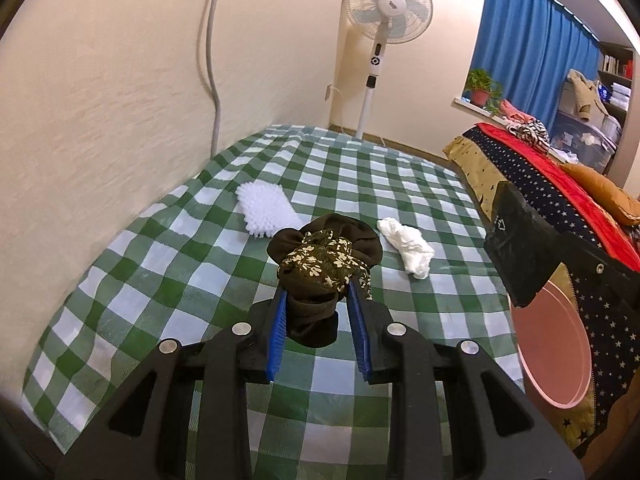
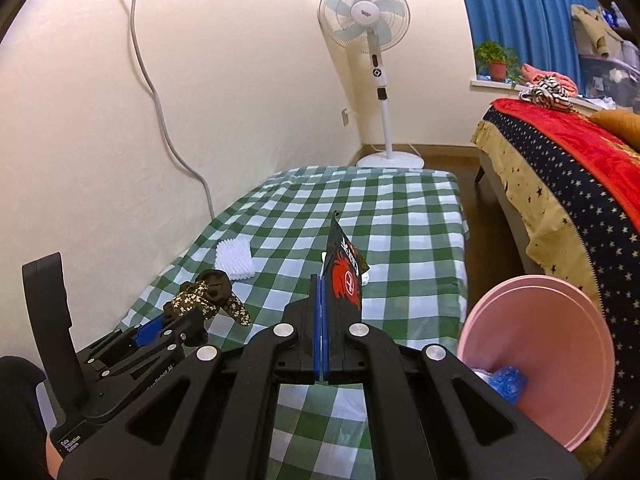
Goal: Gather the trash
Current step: 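Carry the brown cloth and black pouch with both grippers over the pink bin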
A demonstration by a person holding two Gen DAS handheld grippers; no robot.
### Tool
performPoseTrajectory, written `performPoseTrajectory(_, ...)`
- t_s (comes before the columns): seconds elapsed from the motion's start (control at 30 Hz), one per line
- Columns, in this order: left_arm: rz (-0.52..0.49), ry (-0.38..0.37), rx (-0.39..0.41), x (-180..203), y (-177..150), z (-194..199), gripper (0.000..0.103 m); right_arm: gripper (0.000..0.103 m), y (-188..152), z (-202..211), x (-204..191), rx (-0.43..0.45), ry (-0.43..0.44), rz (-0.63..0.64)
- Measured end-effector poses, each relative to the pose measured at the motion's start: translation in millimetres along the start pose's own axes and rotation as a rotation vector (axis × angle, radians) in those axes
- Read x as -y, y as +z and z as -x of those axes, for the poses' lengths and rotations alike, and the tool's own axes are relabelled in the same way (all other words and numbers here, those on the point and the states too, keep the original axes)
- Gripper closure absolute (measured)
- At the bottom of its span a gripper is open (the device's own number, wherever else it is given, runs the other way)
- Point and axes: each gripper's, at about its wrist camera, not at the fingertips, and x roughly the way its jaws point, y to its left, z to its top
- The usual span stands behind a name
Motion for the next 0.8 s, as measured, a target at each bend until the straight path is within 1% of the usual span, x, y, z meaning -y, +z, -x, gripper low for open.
performPoseTrajectory(0.37, -0.043, -0.024, 0.026, 15, -1, 16, 0.075, 0.103, 8, 39, 6, 0.043, -0.025, -0.011)
performPoseTrajectory(0.6, -0.060, -0.042, 0.039, 24, -1, 22, 0.075, 0.103, 8, 51, 7, 0.049, -0.048, -0.008)
performPoseTrajectory(0.8, -0.069, -0.068, 0.043, 35, -2, 24, 0.075, 0.103, 4, 58, 19, 0.057, -0.082, -0.025)
